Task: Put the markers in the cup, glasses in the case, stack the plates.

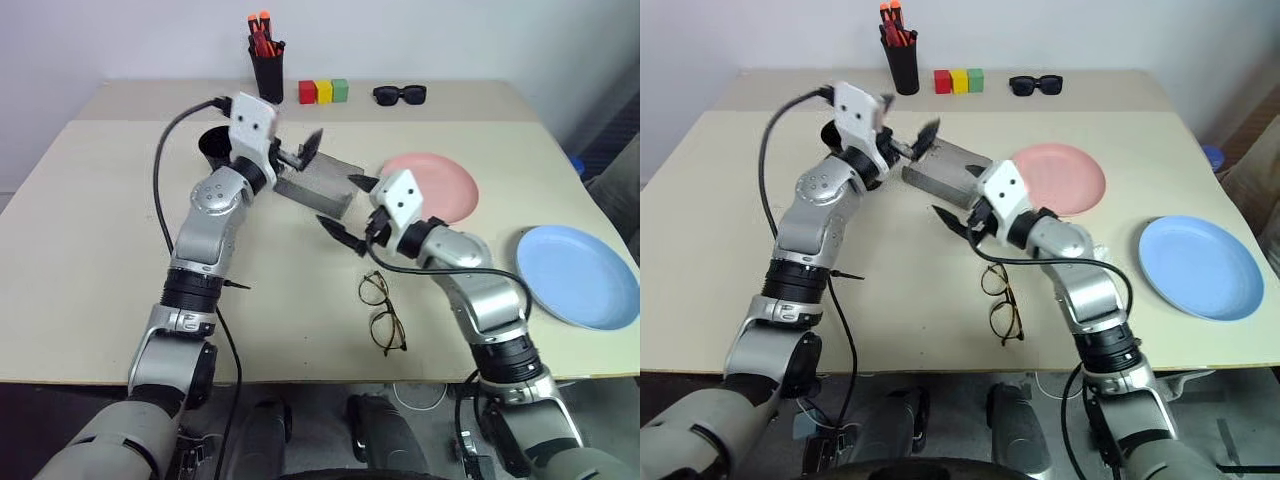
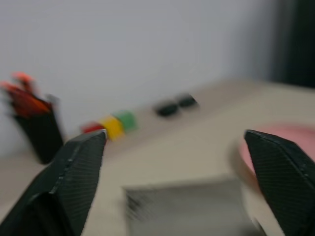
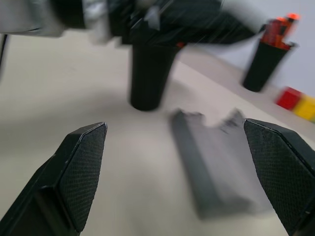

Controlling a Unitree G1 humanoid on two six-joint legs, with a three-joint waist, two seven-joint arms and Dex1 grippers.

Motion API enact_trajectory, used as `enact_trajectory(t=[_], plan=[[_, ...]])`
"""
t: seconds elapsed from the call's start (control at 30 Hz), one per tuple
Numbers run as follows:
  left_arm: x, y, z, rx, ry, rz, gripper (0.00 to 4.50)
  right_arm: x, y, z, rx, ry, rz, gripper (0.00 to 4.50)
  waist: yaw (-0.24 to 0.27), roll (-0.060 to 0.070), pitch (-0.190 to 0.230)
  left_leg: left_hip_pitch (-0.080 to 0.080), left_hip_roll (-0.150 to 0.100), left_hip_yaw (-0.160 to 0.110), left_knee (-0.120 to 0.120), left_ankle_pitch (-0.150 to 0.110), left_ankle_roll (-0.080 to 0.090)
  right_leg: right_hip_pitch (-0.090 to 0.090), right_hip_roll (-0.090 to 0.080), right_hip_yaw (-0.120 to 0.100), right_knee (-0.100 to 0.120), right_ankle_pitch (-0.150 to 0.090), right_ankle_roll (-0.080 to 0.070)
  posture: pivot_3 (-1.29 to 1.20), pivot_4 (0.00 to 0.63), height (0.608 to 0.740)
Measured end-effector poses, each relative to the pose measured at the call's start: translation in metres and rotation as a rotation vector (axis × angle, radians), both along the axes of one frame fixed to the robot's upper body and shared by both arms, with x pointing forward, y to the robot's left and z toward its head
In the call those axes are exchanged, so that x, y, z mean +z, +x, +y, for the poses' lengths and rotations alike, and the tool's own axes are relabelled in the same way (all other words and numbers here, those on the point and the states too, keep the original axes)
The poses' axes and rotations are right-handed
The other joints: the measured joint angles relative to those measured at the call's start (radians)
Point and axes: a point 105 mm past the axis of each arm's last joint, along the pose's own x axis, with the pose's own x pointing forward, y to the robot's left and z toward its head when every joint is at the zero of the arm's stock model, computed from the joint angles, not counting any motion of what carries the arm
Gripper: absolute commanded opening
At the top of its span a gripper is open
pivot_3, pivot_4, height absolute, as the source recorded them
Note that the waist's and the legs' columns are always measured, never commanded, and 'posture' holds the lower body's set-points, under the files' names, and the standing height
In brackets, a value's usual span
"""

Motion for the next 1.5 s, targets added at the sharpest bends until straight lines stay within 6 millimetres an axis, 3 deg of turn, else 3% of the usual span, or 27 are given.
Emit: enact_trajectory(t=[0.13,0.3,0.4,0.57,0.87,0.97,1.2,1.5], plan=[[-0.028,0.008,-0.005,-0.122,0.134,0.210,4.44,-0.004,-0.002,-0.012,-0.011,-0.035,0.014,4.50,-0.001,0.000,0.000,0.000,0.000,0.000,0.000,0.000,0.000,0.000,0.001,0.000,0.000,0.000,0.000,0.00,0.150,0.740],[-0.036,0.019,-0.005,-0.202,0.227,0.342,4.44,-0.004,-0.012,-0.012,0.027,-0.054,0.029,4.50,0.003,0.000,0.000,-0.001,0.000,0.000,0.000,0.000,0.001,0.000,0.000,0.000,-0.001,0.000,0.000,0.00,0.150,0.740],[-0.037,0.026,0.002,-0.217,0.298,0.406,4.44,-0.013,-0.028,-0.016,0.080,-0.101,0.086,4.50,0.007,0.000,0.000,-0.003,0.000,0.000,0.000,-0.001,0.002,-0.001,0.000,-0.001,-0.002,-0.001,0.001,0.00,0.150,0.740],[-0.036,0.027,0.008,-0.265,0.452,0.432,4.44,-0.026,-0.050,-0.024,0.133,-0.154,0.172,4.50,0.007,0.000,0.000,-0.006,-0.001,0.000,0.001,-0.002,0.003,-0.002,-0.001,-0.001,-0.002,-0.001,0.002,0.00,0.150,0.740],[-0.061,0.026,0.007,-0.274,0.681,0.413,4.44,-0.027,-0.060,-0.029,0.115,-0.149,0.187,4.50,0.008,0.000,0.001,-0.007,-0.001,0.000,0.003,-0.002,0.003,-0.003,-0.001,-0.001,-0.002,-0.001,0.002,0.00,0.150,0.740],[-0.062,0.027,0.004,-0.274,0.714,0.390,3.57,-0.028,-0.060,-0.030,0.108,-0.146,0.190,4.50,0.009,0.000,0.001,-0.011,-0.001,-0.001,0.005,-0.002,0.003,-0.006,-0.001,-0.001,-0.001,-0.001,0.002,0.00,0.150,0.740],[-0.064,0.027,-0.002,-0.283,0.711,0.377,0.07,-0.031,-0.061,-0.031,0.094,-0.139,0.200,4.50,0.008,0.000,0.001,-0.017,-0.001,-0.001,0.015,-0.004,0.007,-0.010,-0.001,-0.001,0.003,0.000,0.004,0.00,0.150,0.740],[-0.064,0.024,-0.007,-0.331,0.692,0.331,0.07,-0.029,-0.060,-0.029,0.105,-0.139,0.188,4.50,0.010,0.000,0.001,-0.017,-0.001,-0.001,0.015,-0.004,0.007,-0.010,-0.001,-0.001,0.003,0.000,0.004,0.00,0.150,0.740]])
